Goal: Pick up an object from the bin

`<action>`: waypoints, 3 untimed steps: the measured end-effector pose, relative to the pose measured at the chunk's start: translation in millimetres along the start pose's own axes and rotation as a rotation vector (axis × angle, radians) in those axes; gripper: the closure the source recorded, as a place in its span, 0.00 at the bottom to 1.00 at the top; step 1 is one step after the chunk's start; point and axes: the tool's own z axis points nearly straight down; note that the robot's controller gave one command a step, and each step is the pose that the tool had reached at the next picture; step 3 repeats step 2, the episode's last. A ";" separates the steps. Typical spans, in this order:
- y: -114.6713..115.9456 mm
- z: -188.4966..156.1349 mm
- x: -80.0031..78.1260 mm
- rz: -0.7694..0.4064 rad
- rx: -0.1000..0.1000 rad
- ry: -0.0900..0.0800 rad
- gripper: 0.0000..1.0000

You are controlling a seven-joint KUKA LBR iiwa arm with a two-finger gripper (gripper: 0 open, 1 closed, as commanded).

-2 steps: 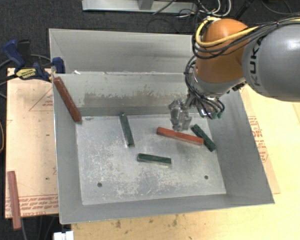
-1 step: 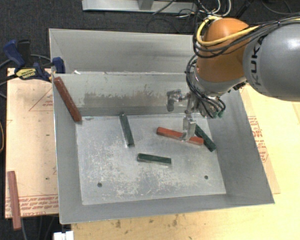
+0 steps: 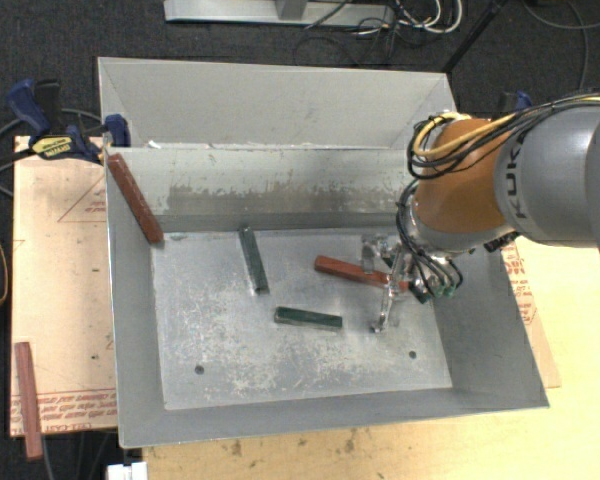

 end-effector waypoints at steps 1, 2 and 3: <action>1.7 -4.4 -2.8 -0.004 0.000 -0.006 1.00; -13.8 -178.4 -59.5 -0.012 0.002 -0.017 1.00; -13.8 -178.4 -59.5 -0.012 0.002 -0.017 1.00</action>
Offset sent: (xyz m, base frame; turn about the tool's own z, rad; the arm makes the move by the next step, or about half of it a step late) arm 0.0000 0.0000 0.0000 0.0000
